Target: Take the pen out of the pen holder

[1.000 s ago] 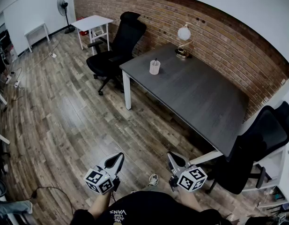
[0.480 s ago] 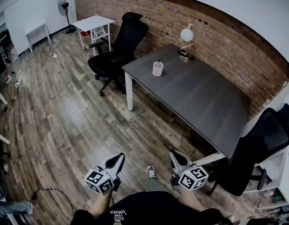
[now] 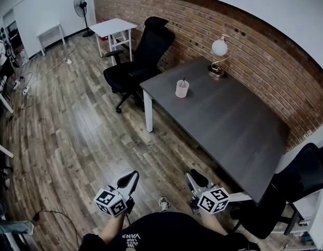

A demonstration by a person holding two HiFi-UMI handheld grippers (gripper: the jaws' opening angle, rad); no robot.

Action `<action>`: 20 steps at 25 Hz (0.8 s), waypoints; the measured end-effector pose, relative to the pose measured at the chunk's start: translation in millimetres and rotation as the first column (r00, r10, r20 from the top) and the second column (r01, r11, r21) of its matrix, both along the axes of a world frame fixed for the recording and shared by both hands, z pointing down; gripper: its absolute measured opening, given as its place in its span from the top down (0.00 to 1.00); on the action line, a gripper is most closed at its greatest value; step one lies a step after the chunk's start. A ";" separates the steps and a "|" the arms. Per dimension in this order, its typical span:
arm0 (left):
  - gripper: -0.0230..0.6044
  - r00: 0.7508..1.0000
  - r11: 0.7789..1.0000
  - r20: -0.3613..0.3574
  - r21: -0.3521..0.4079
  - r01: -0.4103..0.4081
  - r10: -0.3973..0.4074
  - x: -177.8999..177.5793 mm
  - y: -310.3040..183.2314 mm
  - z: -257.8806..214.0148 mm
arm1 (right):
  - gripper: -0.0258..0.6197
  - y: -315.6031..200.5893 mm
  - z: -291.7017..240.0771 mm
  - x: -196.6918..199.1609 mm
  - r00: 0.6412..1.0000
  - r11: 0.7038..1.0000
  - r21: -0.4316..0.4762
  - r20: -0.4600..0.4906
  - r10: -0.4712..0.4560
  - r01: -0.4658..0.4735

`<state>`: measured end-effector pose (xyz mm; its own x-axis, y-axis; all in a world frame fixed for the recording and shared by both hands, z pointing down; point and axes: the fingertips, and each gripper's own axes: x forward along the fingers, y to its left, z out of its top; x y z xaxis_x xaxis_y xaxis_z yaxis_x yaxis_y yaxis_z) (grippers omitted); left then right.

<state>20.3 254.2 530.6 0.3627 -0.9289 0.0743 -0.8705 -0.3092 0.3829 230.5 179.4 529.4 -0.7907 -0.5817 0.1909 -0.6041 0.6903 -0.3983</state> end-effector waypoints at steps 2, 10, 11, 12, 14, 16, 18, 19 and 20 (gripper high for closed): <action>0.88 1.000 1.000 0.002 -0.002 0.011 -0.011 1.0 -20.6 0.7 | 0.82 -22.5 1.9 -2.0 1.000 1.000 -0.003 -0.001 -0.019 0.019; 0.88 0.998 0.998 0.000 -0.009 0.065 -0.065 3.7 -87.8 7.1 | 0.82 -99.0 10.1 -6.1 0.997 0.997 -0.014 0.007 -0.076 0.076; 0.88 0.998 0.998 -0.003 -0.009 0.069 -0.069 5.0 -94.2 7.8 | 0.82 -107.3 11.9 -5.6 0.997 0.997 -0.016 0.006 -0.079 0.079; 0.88 0.997 0.997 -0.005 -0.011 0.071 -0.071 6.2 -99.7 8.6 | 0.82 -115.2 13.5 -5.6 0.997 0.997 -0.019 0.005 -0.080 0.080; 0.88 0.998 0.997 -0.004 -0.020 0.069 -0.069 7.2 -107.9 10.5 | 0.82 -128.1 15.7 -7.1 0.997 0.996 -0.028 0.006 -0.079 0.079; 0.88 0.998 0.997 -0.005 -0.032 0.068 -0.068 4.6 -115.3 13.0 | 0.82 -138.0 16.4 -10.5 0.997 0.996 -0.036 0.009 -0.077 0.077; 0.88 0.998 0.997 -0.010 -0.040 0.067 -0.068 -0.4 -124.0 15.2 | 0.82 -146.8 18.0 -15.1 0.997 0.996 -0.045 0.007 -0.073 0.073; 0.88 0.998 0.997 -0.012 -0.041 0.064 -0.064 -3.2 -128.9 16.5 | 0.82 -151.0 19.3 -17.7 0.998 0.996 -0.048 0.005 -0.069 0.070; 0.88 0.998 0.998 -0.014 -0.042 0.057 -0.058 -6.3 -134.1 18.0 | 0.82 -155.0 20.7 -20.6 0.998 0.997 -0.051 0.005 -0.064 0.065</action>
